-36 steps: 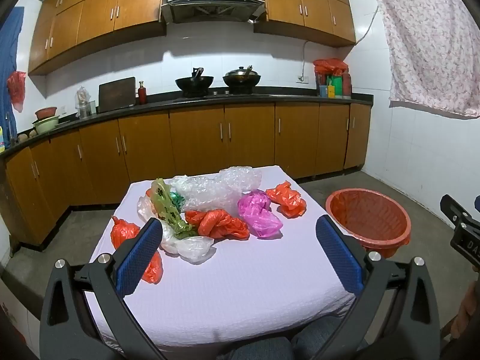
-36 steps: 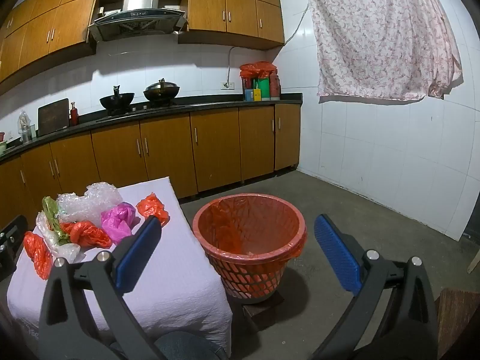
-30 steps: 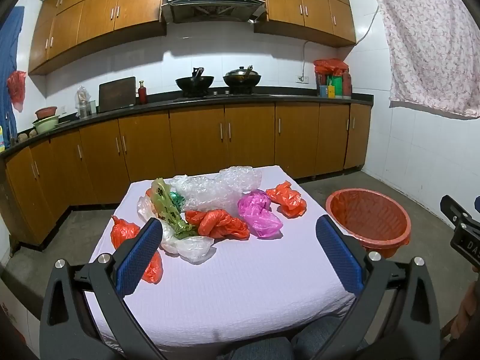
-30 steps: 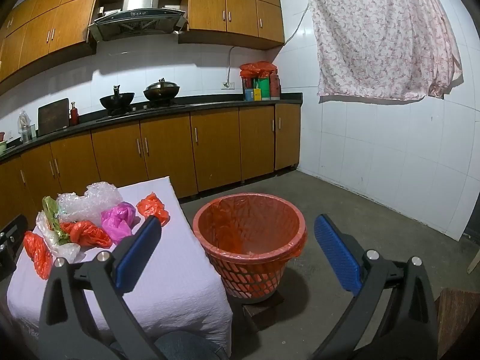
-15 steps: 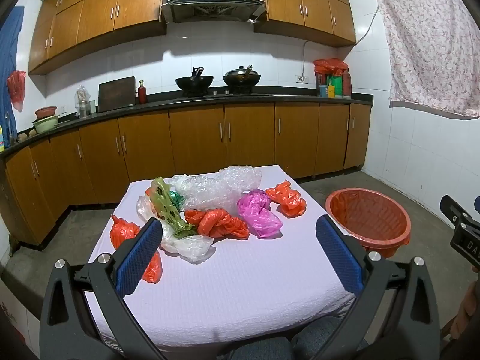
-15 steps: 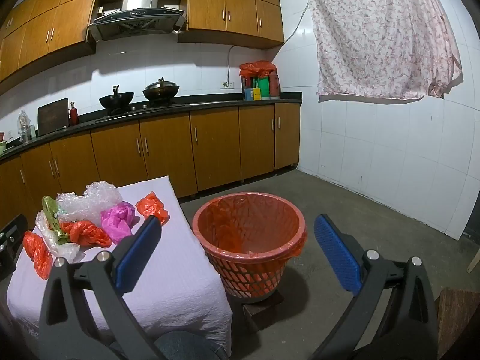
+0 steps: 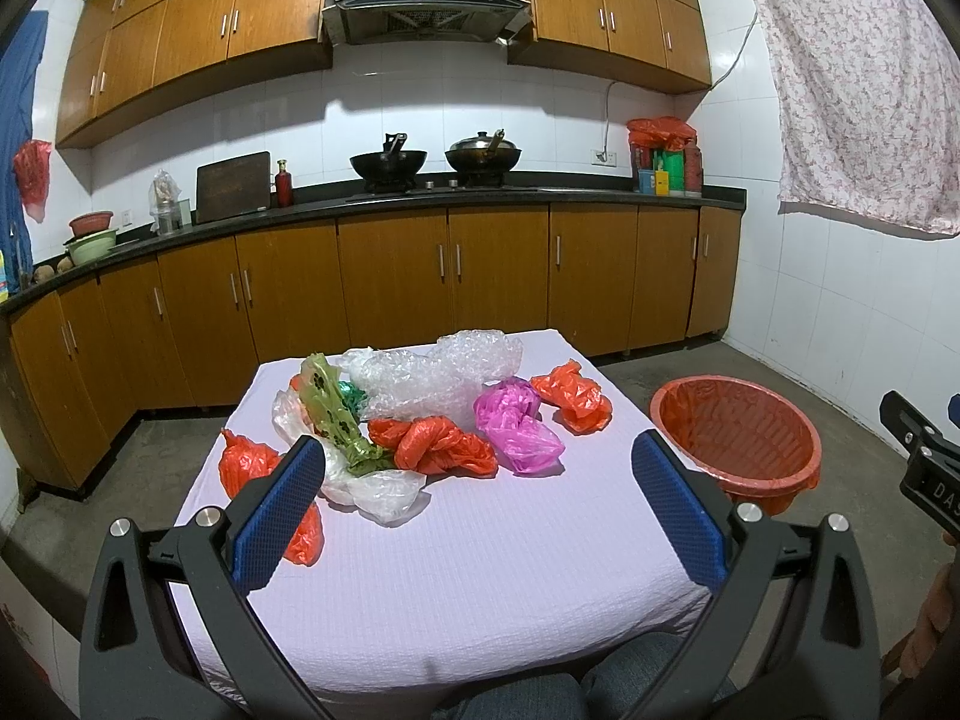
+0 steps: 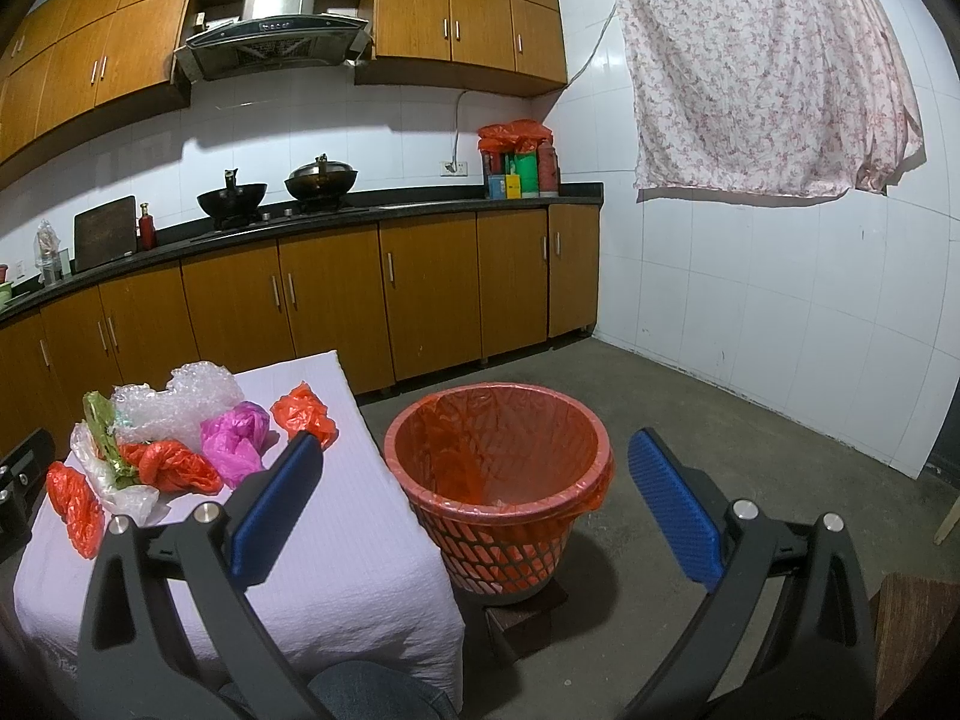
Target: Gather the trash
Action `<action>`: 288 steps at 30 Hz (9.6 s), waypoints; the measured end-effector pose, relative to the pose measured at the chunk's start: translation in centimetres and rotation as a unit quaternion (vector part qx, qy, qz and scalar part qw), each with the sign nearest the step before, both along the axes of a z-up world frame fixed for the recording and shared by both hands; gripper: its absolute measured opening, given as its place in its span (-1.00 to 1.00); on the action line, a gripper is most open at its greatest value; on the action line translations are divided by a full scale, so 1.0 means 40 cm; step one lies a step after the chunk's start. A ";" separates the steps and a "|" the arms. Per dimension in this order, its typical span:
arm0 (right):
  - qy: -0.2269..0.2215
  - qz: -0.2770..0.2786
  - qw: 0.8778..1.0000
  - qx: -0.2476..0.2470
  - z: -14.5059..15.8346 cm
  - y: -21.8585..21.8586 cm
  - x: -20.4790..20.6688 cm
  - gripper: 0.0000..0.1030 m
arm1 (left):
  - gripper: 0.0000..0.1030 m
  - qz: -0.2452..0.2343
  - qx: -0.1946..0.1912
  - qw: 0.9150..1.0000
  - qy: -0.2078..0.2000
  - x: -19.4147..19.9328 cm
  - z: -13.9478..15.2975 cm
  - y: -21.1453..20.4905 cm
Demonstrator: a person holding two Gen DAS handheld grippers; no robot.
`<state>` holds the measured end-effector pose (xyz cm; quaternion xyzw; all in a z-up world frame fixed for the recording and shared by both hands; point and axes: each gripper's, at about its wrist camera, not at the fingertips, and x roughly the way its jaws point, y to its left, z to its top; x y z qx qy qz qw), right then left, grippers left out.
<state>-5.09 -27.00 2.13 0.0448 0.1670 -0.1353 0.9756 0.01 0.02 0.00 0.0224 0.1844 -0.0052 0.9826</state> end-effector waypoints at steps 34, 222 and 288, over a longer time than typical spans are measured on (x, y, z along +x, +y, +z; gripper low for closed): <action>0.001 0.000 1.000 0.001 0.000 -0.001 -0.003 0.93 | 0.97 0.000 -0.001 1.000 0.001 0.000 0.000 0.000; 0.093 0.166 0.980 0.058 -0.131 0.106 0.567 0.17 | 0.79 0.066 -0.021 0.995 0.078 0.373 -0.088 0.168; 0.171 0.224 0.957 0.062 -0.261 0.342 0.688 -0.38 | -0.36 0.131 -0.133 0.969 0.161 0.327 -0.199 0.428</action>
